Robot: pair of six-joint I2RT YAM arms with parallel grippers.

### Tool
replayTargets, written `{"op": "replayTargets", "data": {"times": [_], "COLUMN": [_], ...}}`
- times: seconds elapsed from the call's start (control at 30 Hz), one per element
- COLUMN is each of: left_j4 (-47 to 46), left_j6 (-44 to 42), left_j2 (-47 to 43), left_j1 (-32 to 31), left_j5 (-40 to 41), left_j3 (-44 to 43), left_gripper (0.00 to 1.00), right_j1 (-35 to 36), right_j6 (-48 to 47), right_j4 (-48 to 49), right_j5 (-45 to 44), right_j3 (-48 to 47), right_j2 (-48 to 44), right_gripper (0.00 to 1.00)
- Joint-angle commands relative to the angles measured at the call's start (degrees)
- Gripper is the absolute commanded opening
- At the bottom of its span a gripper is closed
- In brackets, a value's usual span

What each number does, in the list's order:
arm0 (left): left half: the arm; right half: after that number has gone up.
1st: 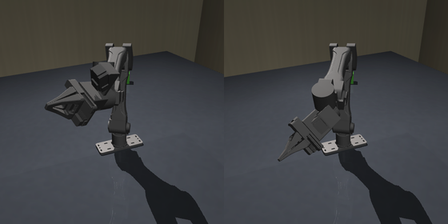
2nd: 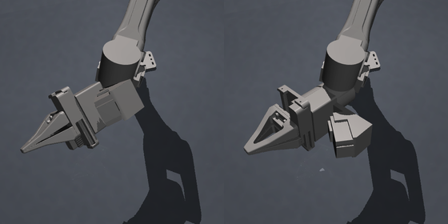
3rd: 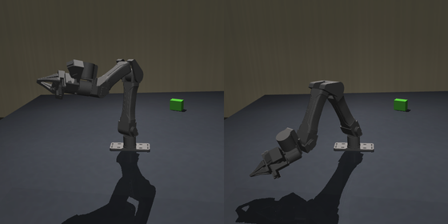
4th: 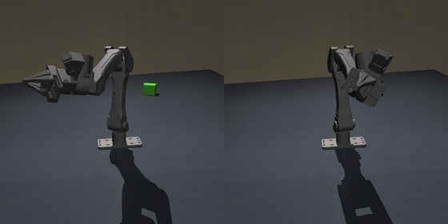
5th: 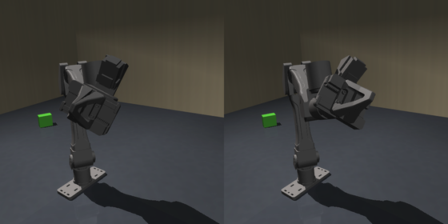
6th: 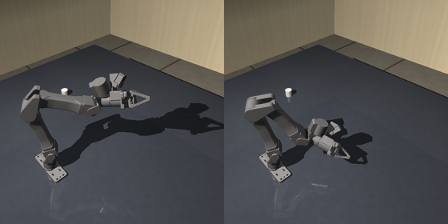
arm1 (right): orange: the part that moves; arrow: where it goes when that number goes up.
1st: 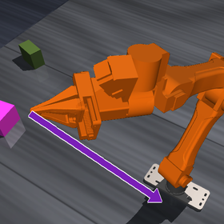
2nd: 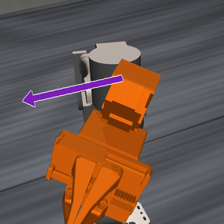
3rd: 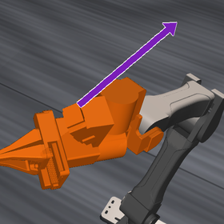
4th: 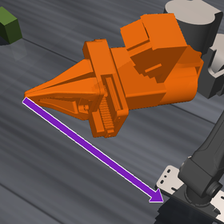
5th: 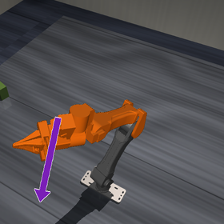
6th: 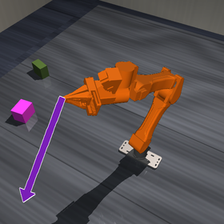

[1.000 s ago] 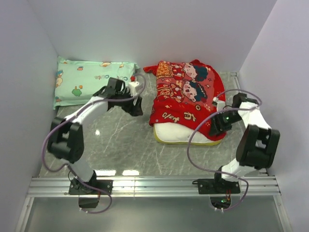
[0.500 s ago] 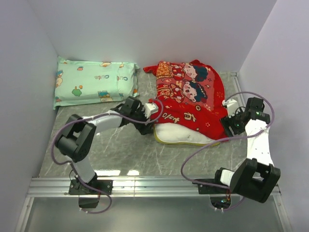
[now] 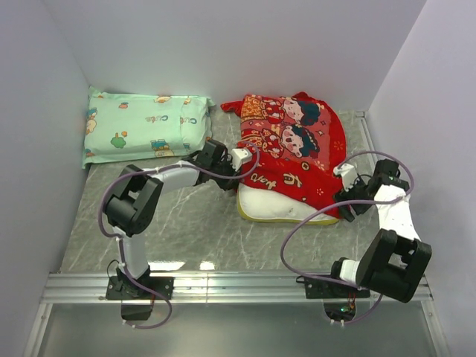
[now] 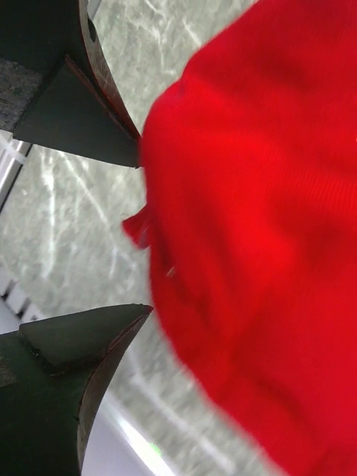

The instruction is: Put the pillow into the pillowcase

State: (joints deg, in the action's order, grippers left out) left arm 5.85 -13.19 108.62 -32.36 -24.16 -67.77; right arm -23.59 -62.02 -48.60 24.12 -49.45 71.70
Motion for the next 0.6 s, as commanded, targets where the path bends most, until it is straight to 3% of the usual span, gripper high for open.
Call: {"op": "replayTargets", "data": {"times": [0.0,0.03,0.13,0.17,0.2,0.4,0.43,0.57], "left_j4": [-1.4,-1.2,0.8,1.4,2.4,14.7,17.5,19.8], "left_j6": [1.9,2.5,3.4,3.7,3.9,6.4,6.9,9.9], "left_j2": [0.9,1.3,1.1,0.5,-0.3,-9.6,-13.0,-21.5], "left_j1": [-0.1,-0.1,0.2,0.5,1.1,7.7,8.5,11.8], "left_j5": [-1.7,-2.1,-4.2,-4.7,-5.2,-16.2,-17.4,-22.1], "left_j3": [-2.5,-2.9,-4.1,-4.2,-4.1,-10.1,-11.0,-14.5], "left_gripper": [0.22,0.19,0.04,0.0,0.0,0.0,0.0,0.0], "right_j1": [1.9,2.0,1.8,1.4,0.7,-5.2,-5.8,-7.3], "right_j6": [-0.9,-0.2,2.0,2.3,2.3,2.4,3.7,13.2], "right_j4": [3.6,4.5,2.0,0.7,-0.7,-21.7,-23.7,-26.3], "right_j5": [2.7,2.9,3.3,3.7,5.0,26.0,33.3,47.5], "right_j3": [0.9,0.6,-3.4,-4.9,-6.5,-22.4,-27.0,-36.8], "right_j2": [1.0,1.9,7.1,8.2,9.2,6.3,6.1,5.4], "right_gripper": [0.81,0.8,0.3,0.04,0.0,0.0,0.0,0.0]}}
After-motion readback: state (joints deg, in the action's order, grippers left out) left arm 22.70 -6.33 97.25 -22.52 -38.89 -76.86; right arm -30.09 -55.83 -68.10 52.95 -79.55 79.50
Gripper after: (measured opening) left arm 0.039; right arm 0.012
